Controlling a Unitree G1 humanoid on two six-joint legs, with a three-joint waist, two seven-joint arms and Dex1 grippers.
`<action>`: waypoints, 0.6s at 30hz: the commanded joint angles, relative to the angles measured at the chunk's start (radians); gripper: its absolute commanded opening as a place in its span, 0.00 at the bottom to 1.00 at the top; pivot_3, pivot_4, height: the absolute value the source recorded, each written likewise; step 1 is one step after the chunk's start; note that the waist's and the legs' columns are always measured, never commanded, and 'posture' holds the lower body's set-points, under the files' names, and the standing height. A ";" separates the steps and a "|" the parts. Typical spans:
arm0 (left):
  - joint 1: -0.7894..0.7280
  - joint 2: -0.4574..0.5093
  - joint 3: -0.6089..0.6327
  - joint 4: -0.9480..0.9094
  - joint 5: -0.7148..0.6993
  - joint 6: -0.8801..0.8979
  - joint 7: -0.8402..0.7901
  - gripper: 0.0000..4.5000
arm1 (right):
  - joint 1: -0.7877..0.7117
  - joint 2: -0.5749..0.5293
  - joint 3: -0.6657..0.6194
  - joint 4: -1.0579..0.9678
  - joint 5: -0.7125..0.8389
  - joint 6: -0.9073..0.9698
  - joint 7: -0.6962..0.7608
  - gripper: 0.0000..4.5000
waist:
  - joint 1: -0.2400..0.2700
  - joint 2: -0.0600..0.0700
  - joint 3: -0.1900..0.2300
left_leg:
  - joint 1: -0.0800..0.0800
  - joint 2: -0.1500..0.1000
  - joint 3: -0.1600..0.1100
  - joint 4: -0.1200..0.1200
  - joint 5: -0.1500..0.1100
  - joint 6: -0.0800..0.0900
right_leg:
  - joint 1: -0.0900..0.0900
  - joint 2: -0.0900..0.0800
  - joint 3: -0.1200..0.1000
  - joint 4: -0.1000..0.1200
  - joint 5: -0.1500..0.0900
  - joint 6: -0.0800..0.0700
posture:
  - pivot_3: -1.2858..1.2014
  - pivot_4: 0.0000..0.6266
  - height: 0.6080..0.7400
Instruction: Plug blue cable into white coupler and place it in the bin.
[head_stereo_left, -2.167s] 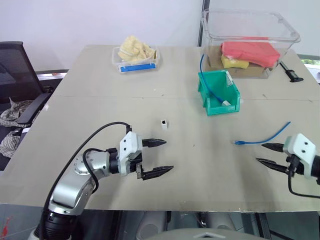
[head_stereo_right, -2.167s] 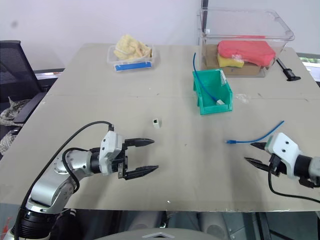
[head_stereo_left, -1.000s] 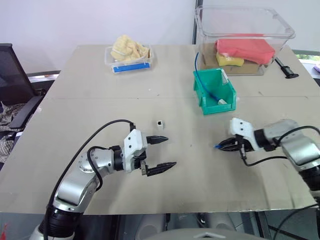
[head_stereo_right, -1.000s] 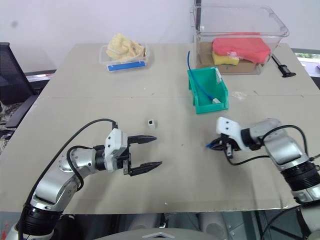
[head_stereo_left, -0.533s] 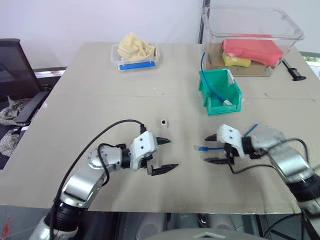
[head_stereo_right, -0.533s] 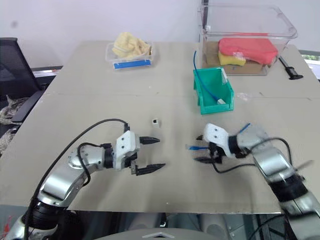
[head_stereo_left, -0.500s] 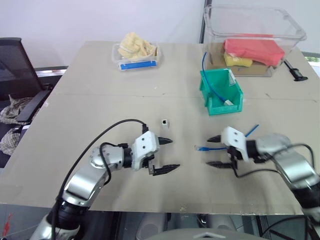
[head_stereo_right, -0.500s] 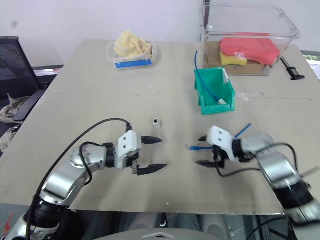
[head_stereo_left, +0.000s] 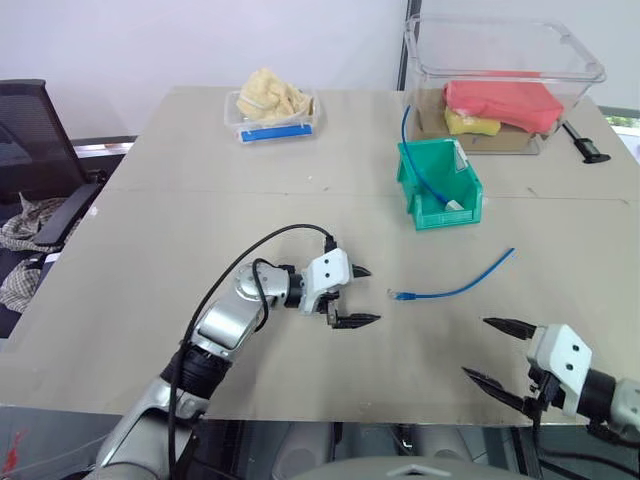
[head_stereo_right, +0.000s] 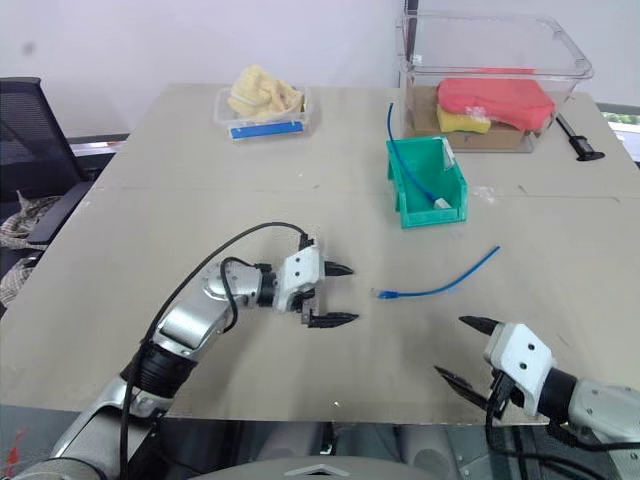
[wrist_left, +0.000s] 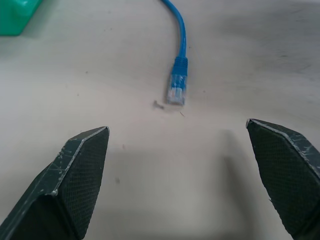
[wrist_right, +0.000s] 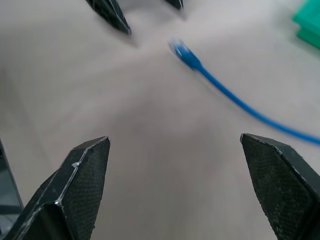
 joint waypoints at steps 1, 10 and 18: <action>-0.068 -0.043 -0.026 0.068 0.034 -0.058 -0.035 1.00 | 0.049 0.018 -0.046 -0.056 -0.024 -0.035 -0.046 0.91 | 0.001 0.000 0.000 | 0.000 0.000 0.000 0.000 0.000 0.000 | 0.000 0.000 0.000 0.000 0.000 0.000 | 0.52 0.24 1.00; -0.156 -0.108 -0.070 0.166 0.081 -0.095 -0.109 0.50 | 0.130 0.050 -0.049 -0.087 -0.054 -0.048 -0.098 0.93 | -0.001 0.000 0.000 | -0.001 0.000 0.000 0.000 0.000 0.000 | 0.000 0.000 0.000 0.000 0.000 0.000 | 0.52 0.24 1.00; -0.165 -0.096 -0.077 0.190 0.107 -0.129 -0.164 0.01 | 0.153 0.075 -0.033 -0.096 -0.059 -0.052 -0.128 0.93 | 0.001 0.000 0.000 | -0.001 0.000 -0.001 0.001 0.000 0.000 | 0.000 0.000 0.000 0.000 0.000 0.000 | 0.52 0.24 1.00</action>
